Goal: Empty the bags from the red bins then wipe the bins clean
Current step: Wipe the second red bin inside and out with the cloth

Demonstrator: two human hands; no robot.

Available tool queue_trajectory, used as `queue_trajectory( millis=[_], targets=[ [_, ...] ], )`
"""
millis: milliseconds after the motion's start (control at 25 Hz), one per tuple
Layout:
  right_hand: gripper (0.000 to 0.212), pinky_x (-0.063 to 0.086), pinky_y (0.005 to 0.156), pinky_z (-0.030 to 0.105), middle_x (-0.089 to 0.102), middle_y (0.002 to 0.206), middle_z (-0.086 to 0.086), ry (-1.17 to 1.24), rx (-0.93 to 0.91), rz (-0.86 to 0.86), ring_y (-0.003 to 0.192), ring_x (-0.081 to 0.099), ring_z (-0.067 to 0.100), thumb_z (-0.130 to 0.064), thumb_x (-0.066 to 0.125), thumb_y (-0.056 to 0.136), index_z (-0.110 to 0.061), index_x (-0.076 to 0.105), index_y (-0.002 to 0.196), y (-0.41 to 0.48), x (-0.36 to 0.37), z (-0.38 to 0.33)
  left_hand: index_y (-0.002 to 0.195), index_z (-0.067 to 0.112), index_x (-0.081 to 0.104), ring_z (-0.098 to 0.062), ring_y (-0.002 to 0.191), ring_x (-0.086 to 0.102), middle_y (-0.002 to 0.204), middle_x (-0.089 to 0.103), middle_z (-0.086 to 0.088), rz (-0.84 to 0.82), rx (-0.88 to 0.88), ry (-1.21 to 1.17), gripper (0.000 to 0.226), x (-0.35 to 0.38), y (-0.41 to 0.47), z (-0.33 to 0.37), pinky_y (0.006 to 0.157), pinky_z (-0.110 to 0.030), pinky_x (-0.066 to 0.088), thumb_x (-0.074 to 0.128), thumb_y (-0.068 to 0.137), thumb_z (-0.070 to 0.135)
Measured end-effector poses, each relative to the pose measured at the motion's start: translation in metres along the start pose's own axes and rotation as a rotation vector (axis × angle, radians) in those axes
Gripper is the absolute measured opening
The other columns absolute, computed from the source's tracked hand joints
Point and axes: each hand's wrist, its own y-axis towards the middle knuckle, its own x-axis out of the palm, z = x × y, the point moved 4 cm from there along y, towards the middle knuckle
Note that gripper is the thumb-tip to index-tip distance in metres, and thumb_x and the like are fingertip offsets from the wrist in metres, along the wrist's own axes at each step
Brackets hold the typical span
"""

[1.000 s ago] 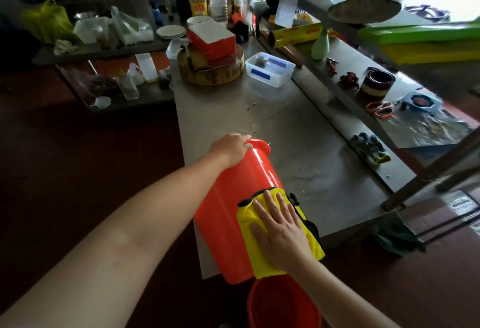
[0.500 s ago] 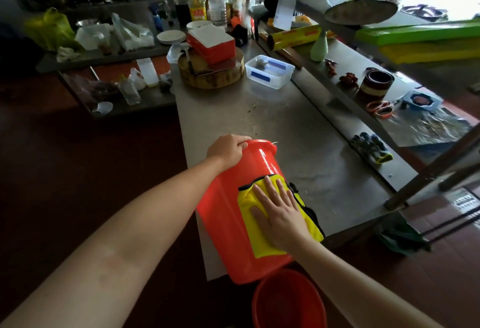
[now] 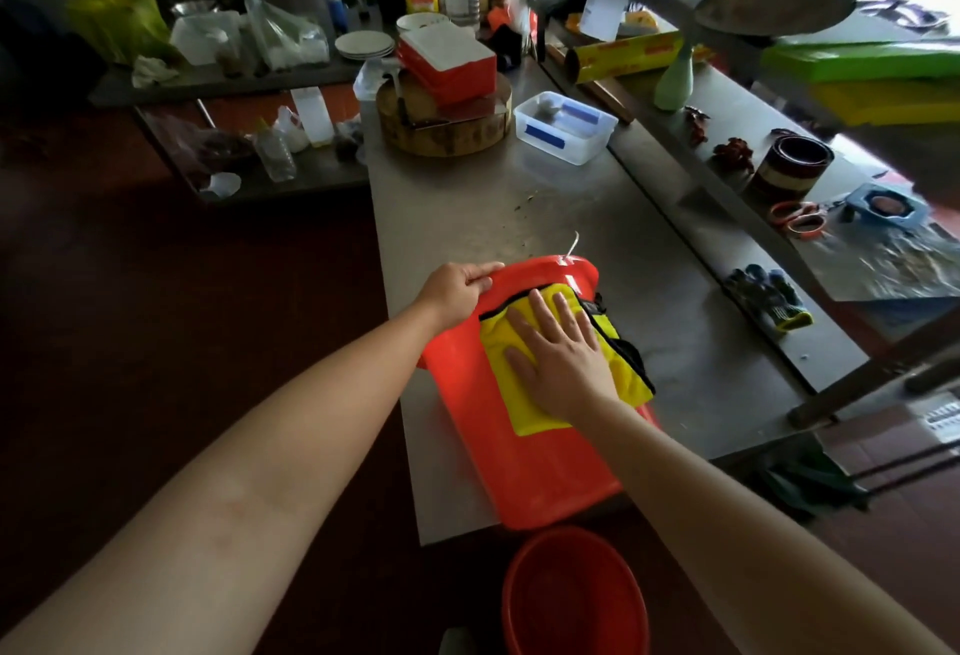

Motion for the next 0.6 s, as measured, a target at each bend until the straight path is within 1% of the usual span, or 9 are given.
queue_trajectory(
  millis=[120, 200, 280, 320, 400, 480, 520, 600],
  targets=[
    [0.062, 0.002, 0.127, 0.048, -0.003, 0.169, -0.008, -0.024, -0.015, 0.018, 0.155, -0.014, 0.022, -0.067, 0.011, 0.102, -0.043, 0.017, 0.159, -0.038, 0.011, 0.006, 0.133, 0.028, 0.065, -0.012, 0.124, 0.057, 0.134, 0.064, 0.003, 0.018, -0.019, 0.007, 0.033, 0.0, -0.003, -0.007, 0.107, -0.021, 0.04, 0.056, 0.102, 0.021],
    [0.061, 0.003, 0.127, 0.047, -0.003, 0.169, -0.008, -0.033, -0.01, 0.025, 0.155, -0.014, 0.021, -0.067, 0.016, 0.103, -0.043, 0.018, 0.159, -0.067, 0.017, 0.015, 0.132, 0.029, 0.065, -0.013, 0.119, 0.06, 0.13, 0.067, 0.002, 0.013, -0.002, 0.053, 0.033, 0.001, -0.001, -0.004, 0.1, -0.022, 0.044, 0.054, 0.102, 0.021],
    [0.06, 0.006, 0.126, 0.048, 0.001, 0.169, -0.007, -0.032, -0.002, 0.046, 0.156, -0.011, 0.021, -0.066, 0.017, 0.104, -0.042, 0.021, 0.158, -0.091, 0.021, 0.024, 0.129, 0.028, 0.065, -0.014, 0.112, 0.062, 0.123, 0.069, 0.001, 0.022, 0.016, 0.104, 0.033, 0.004, 0.003, 0.006, 0.093, -0.024, 0.046, 0.052, 0.099, 0.019],
    [0.06, 0.007, 0.126, 0.048, 0.003, 0.169, -0.007, -0.026, 0.005, 0.046, 0.156, -0.009, 0.021, -0.067, 0.018, 0.104, -0.042, 0.022, 0.158, -0.099, 0.023, 0.028, 0.129, 0.027, 0.065, -0.015, 0.114, 0.062, 0.124, 0.069, 0.001, 0.024, 0.029, 0.123, 0.034, 0.008, 0.007, 0.011, 0.094, -0.024, 0.046, 0.052, 0.098, 0.018],
    [0.06, 0.007, 0.126, 0.048, 0.003, 0.169, -0.007, -0.014, 0.013, 0.036, 0.156, -0.009, 0.021, -0.067, 0.018, 0.104, -0.043, 0.021, 0.158, -0.106, 0.025, 0.033, 0.136, 0.024, 0.061, -0.017, 0.124, 0.058, 0.133, 0.065, 0.0, 0.009, 0.068, 0.182, 0.038, 0.019, 0.015, 0.023, 0.1, -0.023, 0.041, 0.051, 0.1, 0.022],
    [0.059, 0.006, 0.125, 0.048, 0.0, 0.169, -0.008, 0.005, 0.025, 0.027, 0.156, -0.011, 0.02, -0.067, 0.017, 0.104, -0.044, 0.02, 0.158, -0.106, 0.025, 0.037, 0.141, 0.023, 0.057, -0.022, 0.131, 0.053, 0.141, 0.059, -0.003, -0.01, 0.095, 0.247, 0.039, 0.032, 0.023, 0.029, 0.108, -0.027, 0.038, 0.05, 0.102, 0.028],
    [0.059, 0.004, 0.126, 0.047, -0.002, 0.169, -0.009, 0.012, 0.033, 0.019, 0.155, -0.013, 0.019, -0.068, 0.015, 0.103, -0.045, 0.018, 0.158, -0.105, 0.024, 0.038, 0.14, 0.025, 0.058, -0.024, 0.132, 0.053, 0.141, 0.059, -0.004, -0.005, 0.093, 0.259, 0.038, 0.036, 0.026, 0.029, 0.11, -0.031, 0.039, 0.05, 0.103, 0.029],
    [0.059, 0.002, 0.126, 0.046, -0.006, 0.168, -0.011, 0.021, 0.044, 0.002, 0.154, -0.017, 0.017, -0.068, 0.011, 0.103, -0.047, 0.016, 0.158, -0.097, 0.022, 0.038, 0.136, 0.03, 0.061, -0.026, 0.128, 0.056, 0.136, 0.063, -0.004, 0.03, 0.075, 0.261, 0.035, 0.037, 0.03, 0.025, 0.109, -0.037, 0.043, 0.049, 0.103, 0.03]
  ],
)
